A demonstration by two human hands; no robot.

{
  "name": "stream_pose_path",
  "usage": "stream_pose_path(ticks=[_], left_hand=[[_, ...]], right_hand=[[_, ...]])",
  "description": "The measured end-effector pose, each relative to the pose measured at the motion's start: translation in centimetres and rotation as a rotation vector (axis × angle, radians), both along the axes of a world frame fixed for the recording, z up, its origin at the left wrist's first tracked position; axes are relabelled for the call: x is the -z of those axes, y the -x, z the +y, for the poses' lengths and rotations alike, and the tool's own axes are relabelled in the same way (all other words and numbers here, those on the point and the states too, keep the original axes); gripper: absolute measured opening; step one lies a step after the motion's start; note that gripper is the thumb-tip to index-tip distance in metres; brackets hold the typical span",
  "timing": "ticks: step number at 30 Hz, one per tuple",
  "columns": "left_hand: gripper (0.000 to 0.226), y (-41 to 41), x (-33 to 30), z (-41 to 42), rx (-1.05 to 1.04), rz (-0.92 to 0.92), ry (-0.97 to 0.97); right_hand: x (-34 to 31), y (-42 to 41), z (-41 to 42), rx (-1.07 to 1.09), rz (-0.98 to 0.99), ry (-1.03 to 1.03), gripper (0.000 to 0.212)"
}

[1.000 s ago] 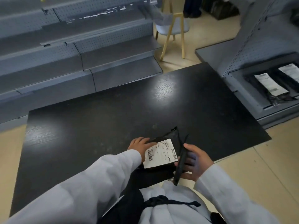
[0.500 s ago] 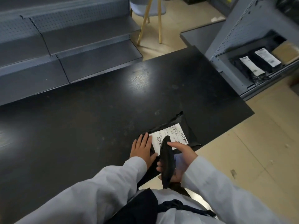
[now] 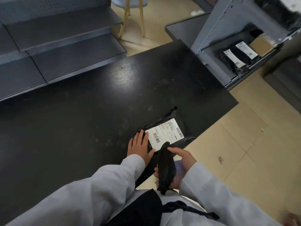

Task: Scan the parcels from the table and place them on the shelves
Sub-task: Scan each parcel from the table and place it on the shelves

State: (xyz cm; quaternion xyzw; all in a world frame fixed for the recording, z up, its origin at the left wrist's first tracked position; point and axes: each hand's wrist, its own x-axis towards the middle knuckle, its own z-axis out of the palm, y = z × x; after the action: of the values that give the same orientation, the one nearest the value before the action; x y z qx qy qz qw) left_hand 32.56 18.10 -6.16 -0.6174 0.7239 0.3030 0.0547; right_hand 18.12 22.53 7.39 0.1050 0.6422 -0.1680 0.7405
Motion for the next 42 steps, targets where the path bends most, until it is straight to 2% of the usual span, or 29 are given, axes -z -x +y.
stream_pose_path(ticks=[5,11,14,18,23,25,28,30,33,38,42], left_hand=[[0.078,-0.1,-0.5,0.0,0.054,-0.03,0.033],[0.076,-0.6,-1.2,-0.4,0.109,-0.073,0.056],[0.073,-0.7,-1.6,-0.1,0.117,-0.091,0.065],[0.061,-0.2,-2.3,0.9,0.127,-0.086,0.058],[0.044,0.2,-2.9,2.9,0.192,-0.021,0.045],[0.04,0.1,-3.0,2.9,0.101,0.086,0.006],[0.042,-0.1,-3.1,1.5,-0.269,0.326,-0.16],[0.05,0.2,-3.1,0.2,-0.545,0.48,-0.318],[0.056,1.3,-3.4,-1.8,-0.8,0.598,-0.468],[0.041,4.2,-4.3,-3.5,-0.874,0.662,-0.669],[0.029,6.6,-4.8,-3.7,-0.896,0.61,-0.689]], right_hand=[[-0.4,-0.3,0.4,0.051,0.005,0.025,0.093],[0.1,0.9,0.2,0.188,0.123,0.063,0.076],[1.7,2.1,0.5,0.255,0.182,0.035,0.075],[2.9,3.5,1.1,0.302,0.211,0.038,0.074],[3.6,4.8,0.1,0.28,0.308,0.123,0.053],[4.4,5.5,-0.7,0.24,0.381,0.159,0.05],[5.4,6.4,-2.1,0.137,0.453,0.242,0.047],[5.9,7.0,-2.9,0.084,0.486,0.315,0.056],[6.6,7.5,-4.0,0.051,0.483,0.366,0.056],[7.3,8.1,-4.3,0.03,0.387,0.374,0.052],[6.9,10.5,-3.6,0.027,0.348,0.385,0.051]])
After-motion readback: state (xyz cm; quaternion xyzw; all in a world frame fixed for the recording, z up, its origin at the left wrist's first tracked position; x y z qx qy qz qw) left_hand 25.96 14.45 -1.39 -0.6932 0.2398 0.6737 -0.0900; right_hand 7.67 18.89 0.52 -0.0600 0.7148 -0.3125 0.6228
